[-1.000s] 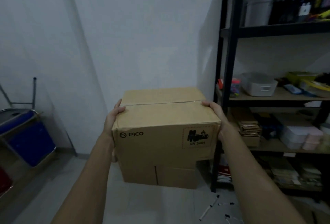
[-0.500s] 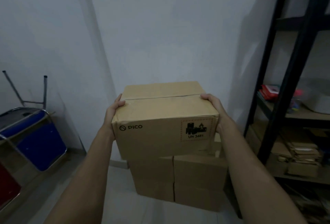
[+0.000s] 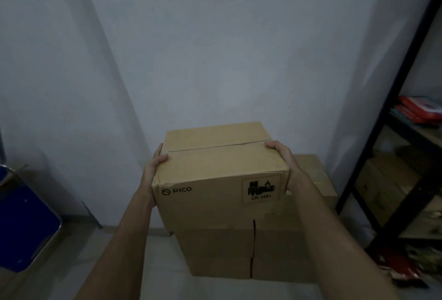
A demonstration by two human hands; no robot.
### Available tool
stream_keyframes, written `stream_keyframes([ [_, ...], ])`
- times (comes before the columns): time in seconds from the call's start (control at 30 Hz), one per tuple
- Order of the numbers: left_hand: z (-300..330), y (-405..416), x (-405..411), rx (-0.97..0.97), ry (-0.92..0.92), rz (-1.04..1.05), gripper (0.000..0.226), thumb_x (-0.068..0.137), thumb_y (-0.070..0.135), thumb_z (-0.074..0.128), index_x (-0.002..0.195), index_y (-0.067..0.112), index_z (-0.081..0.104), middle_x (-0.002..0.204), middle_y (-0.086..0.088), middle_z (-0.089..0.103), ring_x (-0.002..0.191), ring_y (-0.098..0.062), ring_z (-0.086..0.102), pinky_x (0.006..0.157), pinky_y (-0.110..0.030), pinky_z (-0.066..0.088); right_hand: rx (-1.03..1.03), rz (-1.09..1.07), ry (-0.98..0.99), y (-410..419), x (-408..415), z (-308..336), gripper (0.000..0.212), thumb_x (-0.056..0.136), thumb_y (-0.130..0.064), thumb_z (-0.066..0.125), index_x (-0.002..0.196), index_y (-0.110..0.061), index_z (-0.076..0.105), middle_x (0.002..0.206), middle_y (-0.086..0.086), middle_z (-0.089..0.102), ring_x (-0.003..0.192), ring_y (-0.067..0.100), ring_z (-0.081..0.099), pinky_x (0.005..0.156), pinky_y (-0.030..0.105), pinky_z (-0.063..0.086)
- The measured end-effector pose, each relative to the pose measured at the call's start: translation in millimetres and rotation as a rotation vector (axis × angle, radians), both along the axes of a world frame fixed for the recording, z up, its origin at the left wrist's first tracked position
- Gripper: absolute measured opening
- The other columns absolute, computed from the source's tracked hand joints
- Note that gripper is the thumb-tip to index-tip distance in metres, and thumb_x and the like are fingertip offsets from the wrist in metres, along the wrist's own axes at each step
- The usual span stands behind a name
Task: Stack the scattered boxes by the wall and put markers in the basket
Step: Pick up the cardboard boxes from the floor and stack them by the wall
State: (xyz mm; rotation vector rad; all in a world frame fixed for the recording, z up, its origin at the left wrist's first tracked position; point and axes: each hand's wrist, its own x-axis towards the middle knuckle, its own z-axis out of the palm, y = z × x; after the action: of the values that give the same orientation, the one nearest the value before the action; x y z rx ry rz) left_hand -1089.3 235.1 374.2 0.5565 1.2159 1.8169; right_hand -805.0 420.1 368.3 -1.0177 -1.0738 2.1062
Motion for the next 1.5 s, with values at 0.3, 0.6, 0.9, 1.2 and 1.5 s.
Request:
stream_keyframes([
  [0.3, -108, 65, -103, -0.168, -0.055, -0.058, 0.058, 0.093, 0.013, 0.046, 0.148, 0.029, 0.039, 0.139, -0.007, 0.056, 0.121, -0.032, 0.058, 0.092, -0.046, 0.049, -0.101, -0.118, -0.070, 32, -80, -113, 0.039, 0.081, -0.044, 0.069, 0.105, -0.013, 0.067, 0.074, 0.009, 0.074, 0.063, 0.025, 0.072, 0.050, 0.030, 0.055],
  [0.6, -250, 102, -131, -0.134, -0.055, -0.073, 0.055, 0.095, 0.010, 0.040, 0.148, 0.023, 0.038, 0.143, -0.010, 0.052, 0.122, -0.034, 0.055, 0.104, -0.046, 0.042, -0.031, -0.146, -0.071, 59, -105, -249, 0.036, 0.086, -0.039, 0.066, 0.113, -0.015, 0.062, 0.071, 0.006, 0.074, 0.059, 0.022, 0.072, 0.047, 0.026, 0.053],
  [0.9, -327, 144, -136, -0.001, 0.085, -0.156, 0.046, 0.095, 0.010, 0.038, 0.138, 0.017, 0.050, 0.135, -0.013, 0.055, 0.107, -0.030, 0.058, 0.095, -0.042, 0.044, 0.126, -0.103, -0.022, 96, -106, -343, 0.054, 0.069, -0.046, 0.075, 0.109, -0.010, 0.067, 0.077, 0.009, 0.072, 0.064, 0.028, 0.069, 0.055, 0.032, 0.053],
  [1.2, -354, 140, -132, 0.089, 0.077, -0.132, 0.028, 0.097, 0.022, 0.044, 0.121, 0.017, 0.059, 0.101, -0.009, 0.065, 0.081, -0.023, 0.064, 0.059, -0.028, 0.058, 0.250, -0.096, -0.009, 97, -105, -366, 0.065, 0.059, -0.056, 0.078, 0.105, -0.013, 0.065, 0.072, 0.007, 0.069, 0.063, 0.026, 0.067, 0.060, 0.033, 0.053],
  [1.5, -342, 120, -131, 0.045, 0.178, -0.028, 0.036, 0.094, 0.036, 0.049, 0.122, 0.015, 0.060, 0.116, -0.006, 0.063, 0.100, -0.024, 0.061, 0.091, -0.038, 0.048, 0.360, -0.048, -0.023, 69, -90, -337, 0.050, 0.084, -0.057, 0.062, 0.113, -0.017, 0.066, 0.086, 0.005, 0.073, 0.072, 0.021, 0.071, 0.068, 0.033, 0.055],
])
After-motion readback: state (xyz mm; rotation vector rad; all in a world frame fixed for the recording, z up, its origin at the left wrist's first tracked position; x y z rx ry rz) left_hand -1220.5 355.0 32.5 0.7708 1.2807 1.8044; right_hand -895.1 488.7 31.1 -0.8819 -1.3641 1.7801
